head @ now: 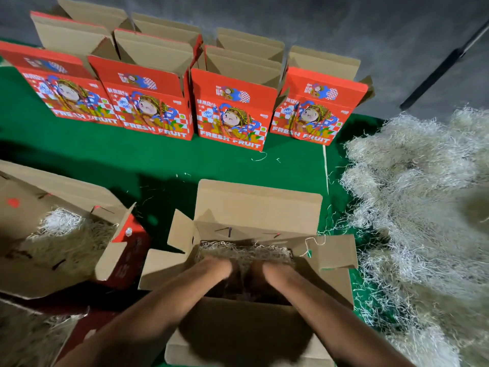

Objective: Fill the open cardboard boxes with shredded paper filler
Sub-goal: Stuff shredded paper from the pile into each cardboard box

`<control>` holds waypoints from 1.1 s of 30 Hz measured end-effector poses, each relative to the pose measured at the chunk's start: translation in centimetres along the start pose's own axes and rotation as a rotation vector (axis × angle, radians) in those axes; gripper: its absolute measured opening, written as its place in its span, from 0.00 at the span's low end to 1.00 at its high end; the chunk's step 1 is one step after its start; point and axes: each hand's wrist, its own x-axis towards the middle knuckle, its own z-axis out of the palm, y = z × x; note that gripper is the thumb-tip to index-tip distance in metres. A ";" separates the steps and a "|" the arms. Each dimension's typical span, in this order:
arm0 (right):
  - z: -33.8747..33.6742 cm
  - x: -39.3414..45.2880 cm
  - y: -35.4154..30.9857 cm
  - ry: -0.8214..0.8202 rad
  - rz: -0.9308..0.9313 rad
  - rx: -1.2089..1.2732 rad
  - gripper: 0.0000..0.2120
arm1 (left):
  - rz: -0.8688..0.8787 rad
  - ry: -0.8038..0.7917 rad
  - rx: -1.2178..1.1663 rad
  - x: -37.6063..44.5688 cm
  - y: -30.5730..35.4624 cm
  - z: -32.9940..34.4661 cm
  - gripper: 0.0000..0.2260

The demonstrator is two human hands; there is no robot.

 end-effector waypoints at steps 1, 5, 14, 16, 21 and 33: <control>0.1 0.2 0.0 0.019 0.001 0.032 0.15 | -0.006 0.019 -0.010 -0.1 -0.1 -0.1 0.15; -0.2 -0.9 -0.3 0.029 -0.043 -0.096 0.17 | 0.032 0.122 0.008 -1.3 -0.1 -0.7 0.17; -3.4 -7.0 0.9 0.183 -0.001 -0.010 0.11 | 0.177 0.251 0.129 -3.8 -1.3 -0.6 0.14; -4.6 -7.3 0.2 0.277 -0.095 -0.088 0.11 | 0.187 0.230 0.106 -5.1 -0.1 -2.4 0.12; -4.7 -6.5 -1.3 0.396 -0.142 -0.054 0.09 | 0.092 0.371 0.147 -4.1 0.2 -3.4 0.20; -2.8 -3.1 1.8 0.090 -0.090 -0.095 0.33 | 0.120 0.152 0.012 -0.9 -2.0 -1.2 0.26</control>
